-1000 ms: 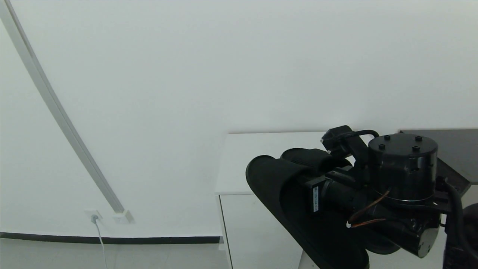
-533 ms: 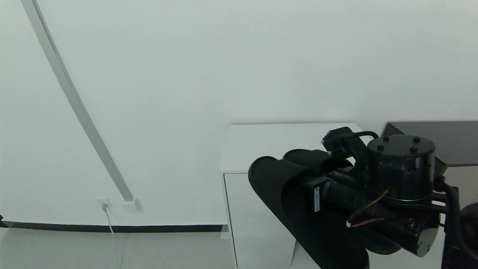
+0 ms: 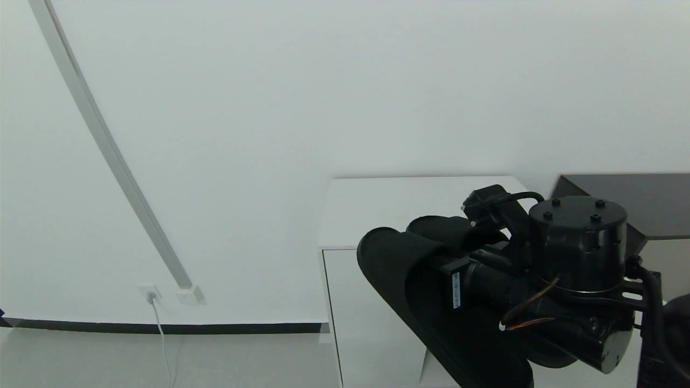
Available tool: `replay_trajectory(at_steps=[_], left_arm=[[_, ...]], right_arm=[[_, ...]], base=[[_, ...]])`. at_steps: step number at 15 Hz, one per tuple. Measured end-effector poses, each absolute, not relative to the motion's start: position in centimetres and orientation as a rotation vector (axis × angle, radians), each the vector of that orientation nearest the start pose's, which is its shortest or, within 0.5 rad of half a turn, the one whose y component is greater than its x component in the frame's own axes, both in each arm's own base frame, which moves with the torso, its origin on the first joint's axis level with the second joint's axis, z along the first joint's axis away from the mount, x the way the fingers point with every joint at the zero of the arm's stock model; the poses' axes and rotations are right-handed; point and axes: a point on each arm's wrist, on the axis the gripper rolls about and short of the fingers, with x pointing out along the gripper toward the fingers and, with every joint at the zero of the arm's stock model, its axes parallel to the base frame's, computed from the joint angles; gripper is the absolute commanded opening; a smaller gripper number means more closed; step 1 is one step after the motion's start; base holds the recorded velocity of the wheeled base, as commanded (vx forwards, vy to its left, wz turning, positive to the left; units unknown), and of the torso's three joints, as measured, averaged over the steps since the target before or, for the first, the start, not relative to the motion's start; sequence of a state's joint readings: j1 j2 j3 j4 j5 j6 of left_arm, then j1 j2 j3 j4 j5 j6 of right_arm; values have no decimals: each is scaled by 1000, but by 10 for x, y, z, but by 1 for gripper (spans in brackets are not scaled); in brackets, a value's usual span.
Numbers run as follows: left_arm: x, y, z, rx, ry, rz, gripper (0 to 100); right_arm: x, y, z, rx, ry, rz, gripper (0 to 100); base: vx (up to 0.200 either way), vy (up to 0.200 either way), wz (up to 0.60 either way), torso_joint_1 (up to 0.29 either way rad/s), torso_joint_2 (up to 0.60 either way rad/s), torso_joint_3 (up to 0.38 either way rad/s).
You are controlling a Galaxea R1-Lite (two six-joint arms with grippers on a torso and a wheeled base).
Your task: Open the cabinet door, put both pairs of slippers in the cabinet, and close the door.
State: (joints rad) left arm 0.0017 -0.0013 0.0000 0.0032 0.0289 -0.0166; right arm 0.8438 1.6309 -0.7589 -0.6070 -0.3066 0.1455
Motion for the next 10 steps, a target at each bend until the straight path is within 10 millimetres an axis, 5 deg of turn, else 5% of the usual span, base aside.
replay_trajectory(at_steps=[2, 10], left_arm=[[-23, 1, 75, -16, 2, 31, 0], [-23, 1, 75, -16, 2, 30, 0]], right_arm=[[195, 210, 187, -5, 264, 518, 0], [194, 210, 187, -8, 266, 519, 0]], base=[[0, 0, 0, 0, 0, 0], [0, -200, 0, 2, 3, 4]])
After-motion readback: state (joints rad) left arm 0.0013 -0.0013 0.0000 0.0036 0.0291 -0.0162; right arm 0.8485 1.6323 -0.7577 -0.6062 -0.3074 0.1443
